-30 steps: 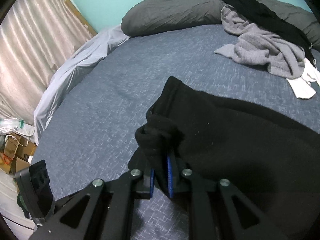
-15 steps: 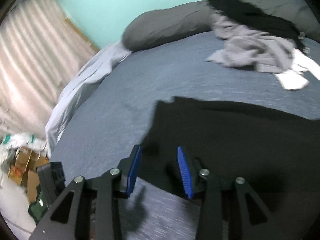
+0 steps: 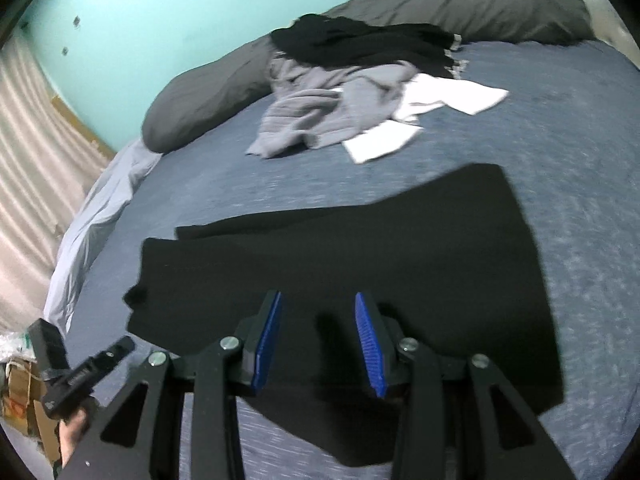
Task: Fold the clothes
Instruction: 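Lower the folded end onto the garment and open the right gripper, then close the left gripper on the folded black garment's edge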
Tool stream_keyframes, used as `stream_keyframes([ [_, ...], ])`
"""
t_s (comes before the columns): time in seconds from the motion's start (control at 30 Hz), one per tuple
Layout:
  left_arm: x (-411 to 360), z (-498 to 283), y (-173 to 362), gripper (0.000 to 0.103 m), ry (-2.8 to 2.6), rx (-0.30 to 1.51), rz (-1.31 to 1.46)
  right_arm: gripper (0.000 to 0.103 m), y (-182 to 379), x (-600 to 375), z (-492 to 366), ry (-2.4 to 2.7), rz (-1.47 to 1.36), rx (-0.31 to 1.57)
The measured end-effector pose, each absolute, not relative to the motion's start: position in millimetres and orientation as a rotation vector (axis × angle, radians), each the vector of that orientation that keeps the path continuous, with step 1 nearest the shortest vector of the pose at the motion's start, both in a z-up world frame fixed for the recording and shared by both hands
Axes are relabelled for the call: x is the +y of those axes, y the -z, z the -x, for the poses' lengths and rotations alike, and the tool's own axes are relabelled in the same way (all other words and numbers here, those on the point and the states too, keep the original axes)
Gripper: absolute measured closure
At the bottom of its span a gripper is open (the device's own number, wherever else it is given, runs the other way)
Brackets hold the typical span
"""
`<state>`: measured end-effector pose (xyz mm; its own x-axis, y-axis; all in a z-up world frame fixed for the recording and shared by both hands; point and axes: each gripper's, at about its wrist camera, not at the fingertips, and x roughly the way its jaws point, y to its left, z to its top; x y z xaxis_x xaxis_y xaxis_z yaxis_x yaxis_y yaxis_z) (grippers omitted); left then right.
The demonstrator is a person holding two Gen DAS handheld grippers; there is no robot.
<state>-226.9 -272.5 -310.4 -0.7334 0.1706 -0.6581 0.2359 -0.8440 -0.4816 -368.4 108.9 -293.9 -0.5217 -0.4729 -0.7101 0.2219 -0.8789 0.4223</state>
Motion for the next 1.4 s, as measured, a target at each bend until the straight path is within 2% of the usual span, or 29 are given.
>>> stream_keyframes([
  [0.17,-270,245,299,0.054,2.772,0.852,-1.121,0.065,300,131,364,2.415,-1.262,-0.406],
  [0.33,-261,277,283,0.054,2.781,0.714,-1.15,0.065,294,143,360,2.412,-1.239,-0.411],
  [0.47,-267,290,287,0.055,2.743,0.778,-1.182,0.065,291,152,361,2.419,-1.228,-0.442],
  [0.57,-266,295,289,0.055,2.739,0.757,-1.209,0.065,292,160,361,2.428,-1.228,-0.458],
  [0.67,-265,300,295,0.078,2.734,0.738,-1.251,0.065,295,168,361,2.431,-1.237,-0.486],
  [0.8,-271,297,298,0.089,2.739,0.781,-1.249,0.065,299,176,360,2.437,-1.248,-0.519],
  [1.07,-267,280,260,0.092,2.822,0.843,-1.186,0.065,299,186,359,2.45,-1.248,-0.559],
  [1.13,-264,276,254,0.092,2.834,0.813,-1.188,0.065,299,189,359,2.457,-1.247,-0.562],
  [1.33,-272,277,284,0.092,2.764,0.819,-1.251,0.065,298,203,363,2.472,-1.261,-0.576],
  [1.37,-273,278,289,0.092,2.758,0.817,-1.256,0.064,300,205,364,2.477,-1.269,-0.576],
  [1.4,-275,280,294,0.092,2.751,0.812,-1.269,0.058,301,208,365,2.481,-1.278,-0.576],
])
